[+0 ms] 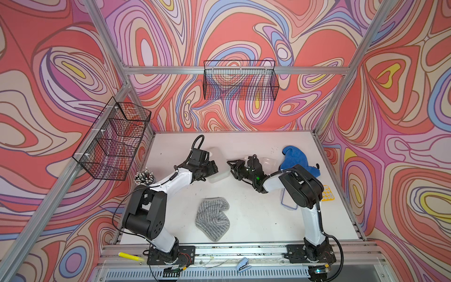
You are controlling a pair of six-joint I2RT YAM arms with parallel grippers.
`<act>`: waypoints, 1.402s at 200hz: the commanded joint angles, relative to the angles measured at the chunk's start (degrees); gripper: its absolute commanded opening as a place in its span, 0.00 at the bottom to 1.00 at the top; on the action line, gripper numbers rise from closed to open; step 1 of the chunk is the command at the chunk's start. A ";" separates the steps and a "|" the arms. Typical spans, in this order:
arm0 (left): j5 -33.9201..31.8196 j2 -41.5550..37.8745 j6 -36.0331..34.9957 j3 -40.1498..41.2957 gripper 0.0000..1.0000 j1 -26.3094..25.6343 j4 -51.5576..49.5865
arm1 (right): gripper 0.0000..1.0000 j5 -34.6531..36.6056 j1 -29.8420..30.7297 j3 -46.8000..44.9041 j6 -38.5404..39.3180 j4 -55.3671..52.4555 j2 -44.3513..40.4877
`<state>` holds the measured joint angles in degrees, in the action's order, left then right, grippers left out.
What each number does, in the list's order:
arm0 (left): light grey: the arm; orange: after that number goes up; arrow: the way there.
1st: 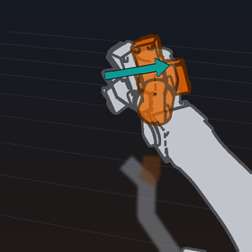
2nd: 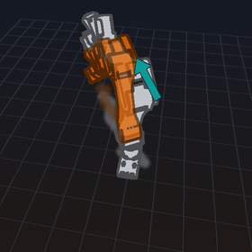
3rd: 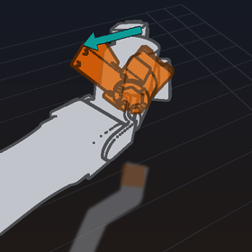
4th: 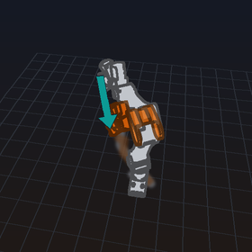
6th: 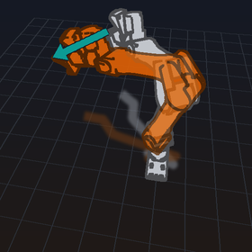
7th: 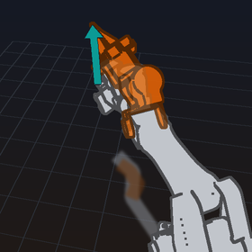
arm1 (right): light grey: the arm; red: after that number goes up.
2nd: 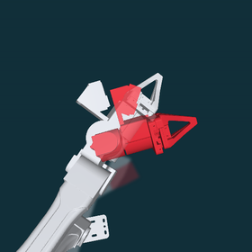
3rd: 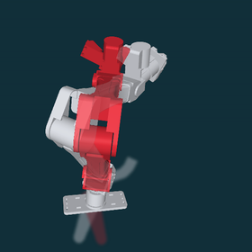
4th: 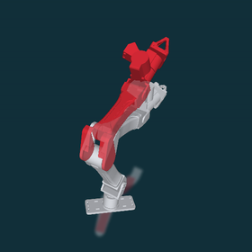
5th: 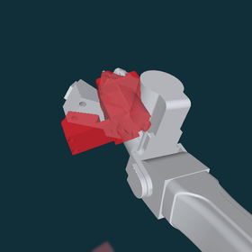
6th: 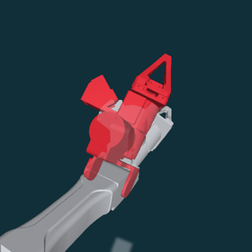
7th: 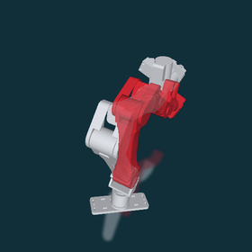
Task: Wipe the insides of the lunch boxes
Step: Open the fastener of the lunch box.
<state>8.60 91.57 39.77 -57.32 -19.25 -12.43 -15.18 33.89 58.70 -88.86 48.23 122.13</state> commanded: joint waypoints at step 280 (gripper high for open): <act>2.12 3.02 -4.53 -4.94 0.86 0.41 -5.35 | 0.40 2.14 2.85 -4.66 3.49 5.91 -4.46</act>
<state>9.02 93.84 37.47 -60.01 -18.92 -16.73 -12.16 36.12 54.26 -85.45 51.66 119.44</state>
